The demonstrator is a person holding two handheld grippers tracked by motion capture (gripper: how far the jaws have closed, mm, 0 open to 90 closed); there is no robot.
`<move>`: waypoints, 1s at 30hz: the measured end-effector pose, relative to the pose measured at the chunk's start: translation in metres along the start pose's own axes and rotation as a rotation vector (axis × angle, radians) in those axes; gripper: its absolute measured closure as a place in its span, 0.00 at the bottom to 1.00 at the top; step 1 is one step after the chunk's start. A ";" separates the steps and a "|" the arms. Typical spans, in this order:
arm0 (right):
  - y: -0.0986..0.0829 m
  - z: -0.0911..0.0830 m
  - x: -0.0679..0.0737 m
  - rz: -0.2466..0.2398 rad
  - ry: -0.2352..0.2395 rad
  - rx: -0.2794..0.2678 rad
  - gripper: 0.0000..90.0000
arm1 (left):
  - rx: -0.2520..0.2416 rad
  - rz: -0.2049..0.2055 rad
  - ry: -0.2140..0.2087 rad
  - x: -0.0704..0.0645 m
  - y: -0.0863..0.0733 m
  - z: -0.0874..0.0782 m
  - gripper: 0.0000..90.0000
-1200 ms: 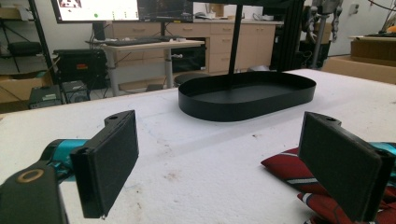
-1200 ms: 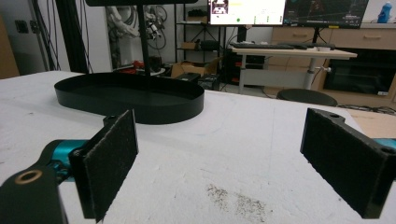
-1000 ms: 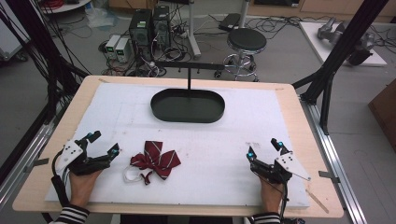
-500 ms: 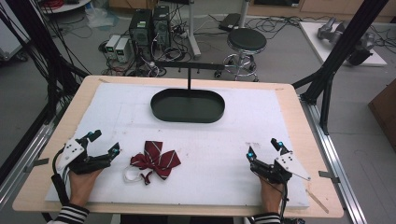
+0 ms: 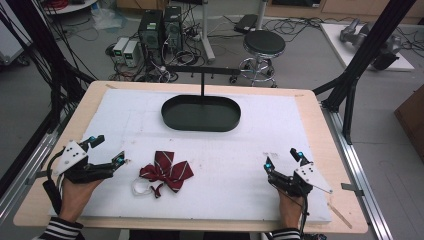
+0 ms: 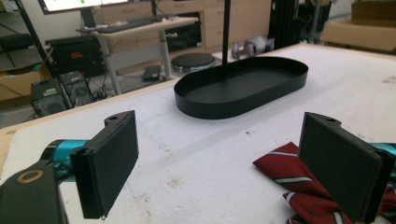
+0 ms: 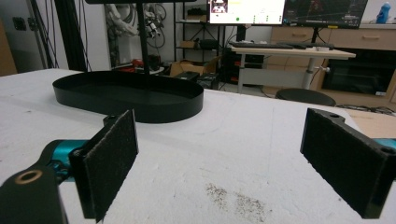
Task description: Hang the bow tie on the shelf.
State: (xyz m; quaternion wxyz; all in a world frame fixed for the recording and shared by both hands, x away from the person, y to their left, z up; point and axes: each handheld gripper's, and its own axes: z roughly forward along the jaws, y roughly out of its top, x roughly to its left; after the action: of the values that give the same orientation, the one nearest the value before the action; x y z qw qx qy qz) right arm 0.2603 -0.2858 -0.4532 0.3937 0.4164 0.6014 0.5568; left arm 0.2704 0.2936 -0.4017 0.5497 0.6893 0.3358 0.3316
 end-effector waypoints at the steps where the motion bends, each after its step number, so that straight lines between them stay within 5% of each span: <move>1: 0.000 0.000 0.000 -0.002 0.000 -0.001 0.11 | 0.028 0.009 -0.004 -0.001 0.005 0.000 0.14; 12: 0.000 0.000 0.000 -0.001 0.003 -0.002 0.11 | 0.223 0.076 -0.064 -0.009 0.025 0.003 0.17; 30: 0.000 0.000 0.000 -0.005 0.001 -0.005 0.11 | 0.504 0.071 -0.178 -0.018 0.026 0.018 0.19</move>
State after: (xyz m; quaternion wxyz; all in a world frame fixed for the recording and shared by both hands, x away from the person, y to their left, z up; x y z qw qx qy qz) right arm 0.2603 -0.2859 -0.4532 0.3959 0.4136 0.6012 0.5574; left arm 0.2778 0.2641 -0.3810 0.3759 0.8423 0.3336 0.1946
